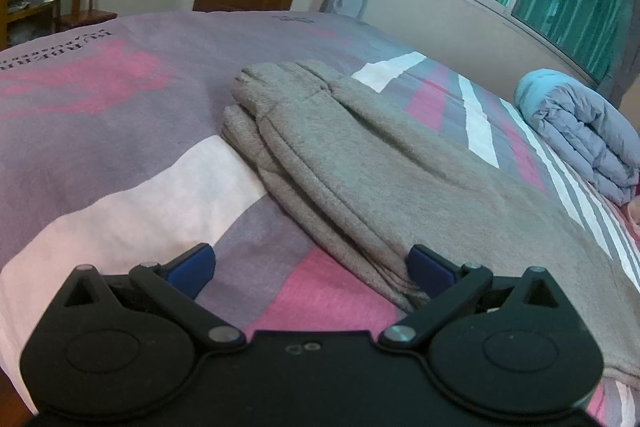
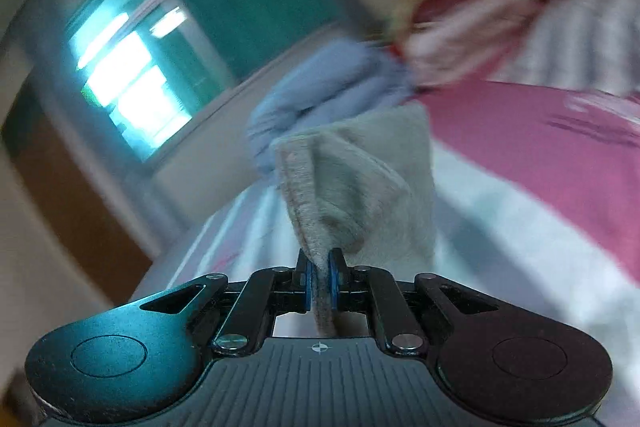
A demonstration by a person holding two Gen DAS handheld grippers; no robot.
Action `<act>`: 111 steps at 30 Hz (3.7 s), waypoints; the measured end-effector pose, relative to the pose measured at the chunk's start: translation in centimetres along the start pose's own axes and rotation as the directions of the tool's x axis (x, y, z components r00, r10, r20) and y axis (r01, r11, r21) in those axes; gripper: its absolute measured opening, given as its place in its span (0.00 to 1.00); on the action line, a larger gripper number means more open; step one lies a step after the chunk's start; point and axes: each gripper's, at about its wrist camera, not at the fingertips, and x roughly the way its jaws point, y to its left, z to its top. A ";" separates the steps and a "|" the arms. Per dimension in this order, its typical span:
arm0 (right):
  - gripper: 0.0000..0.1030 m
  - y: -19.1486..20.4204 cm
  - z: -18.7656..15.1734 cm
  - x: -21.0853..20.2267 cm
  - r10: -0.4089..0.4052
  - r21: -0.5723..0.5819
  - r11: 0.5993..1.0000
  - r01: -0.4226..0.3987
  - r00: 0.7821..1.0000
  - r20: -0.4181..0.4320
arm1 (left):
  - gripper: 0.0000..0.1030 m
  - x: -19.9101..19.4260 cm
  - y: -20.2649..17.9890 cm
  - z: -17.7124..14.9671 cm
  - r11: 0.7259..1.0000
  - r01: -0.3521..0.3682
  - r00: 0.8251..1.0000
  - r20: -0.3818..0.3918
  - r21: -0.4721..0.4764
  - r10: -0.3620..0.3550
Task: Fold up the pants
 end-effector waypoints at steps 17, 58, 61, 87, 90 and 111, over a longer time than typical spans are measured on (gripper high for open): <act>0.64 21.2 -23.6 5.6 0.152 -0.547 0.719 -0.429 0.865 -0.478 | 0.94 -0.6 1.5 0.5 0.996 0.085 0.996 -0.016 0.020 -0.085; 0.42 11.8 -13.3 3.2 0.053 -0.266 0.958 -0.110 0.975 -0.214 | 0.87 3.3 4.4 3.2 0.939 0.299 0.954 0.022 -0.169 -0.300; 0.42 9.0 -11.8 2.3 0.003 -0.230 0.972 -0.042 0.985 -0.170 | 0.88 5.8 5.0 4.5 0.906 0.355 0.931 -0.001 -0.229 -0.365; 0.42 -3.8 -6.3 -4.8 -0.192 0.260 0.947 0.189 0.981 -0.013 | 0.18 1.4 -5.1 8.4 0.933 0.358 0.917 0.175 0.034 -0.359; 0.42 -4.8 -5.9 -6.1 -0.182 0.293 0.940 0.174 0.983 -0.001 | 0.18 -0.6 -10.6 8.4 0.912 0.376 0.899 0.173 0.163 -0.401; 0.42 -9.8 -5.5 -8.6 -0.174 0.495 0.857 0.143 0.985 0.016 | 0.18 -1.7 -37.2 -16.6 0.455 0.259 0.896 -0.036 0.852 -0.442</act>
